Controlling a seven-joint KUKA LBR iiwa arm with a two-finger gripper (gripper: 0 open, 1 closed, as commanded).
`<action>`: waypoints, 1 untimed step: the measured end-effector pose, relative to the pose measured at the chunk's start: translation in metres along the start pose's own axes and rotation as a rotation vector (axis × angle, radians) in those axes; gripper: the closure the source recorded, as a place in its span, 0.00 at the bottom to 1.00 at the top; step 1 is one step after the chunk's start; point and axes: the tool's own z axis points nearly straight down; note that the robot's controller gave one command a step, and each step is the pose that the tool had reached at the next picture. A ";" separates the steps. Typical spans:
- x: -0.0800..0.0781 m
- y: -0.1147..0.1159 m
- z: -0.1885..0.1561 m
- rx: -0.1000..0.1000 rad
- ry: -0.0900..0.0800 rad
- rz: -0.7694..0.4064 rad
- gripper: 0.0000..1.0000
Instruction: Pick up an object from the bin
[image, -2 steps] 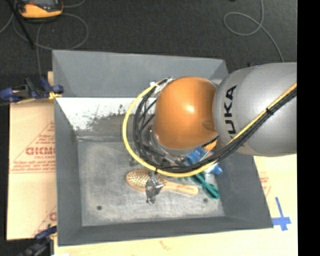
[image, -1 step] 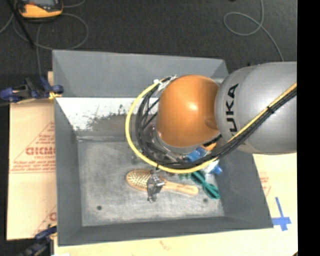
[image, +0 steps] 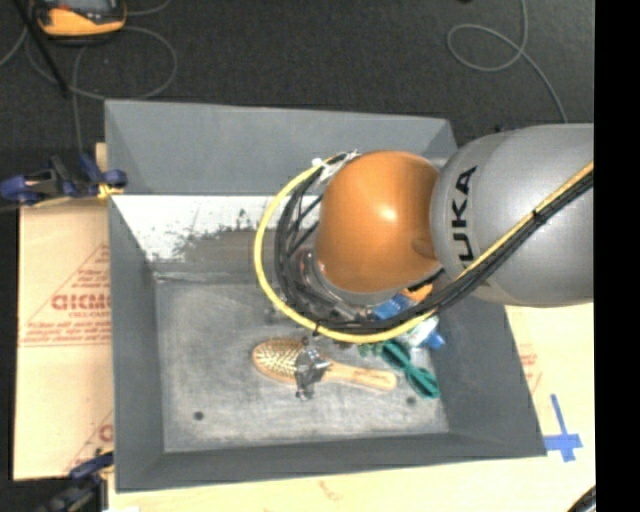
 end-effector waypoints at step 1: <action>0.010 -0.011 0.031 0.002 0.019 -0.083 0.00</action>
Offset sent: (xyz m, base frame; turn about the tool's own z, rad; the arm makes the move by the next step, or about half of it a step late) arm 0.0339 -0.0326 -0.1353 0.3015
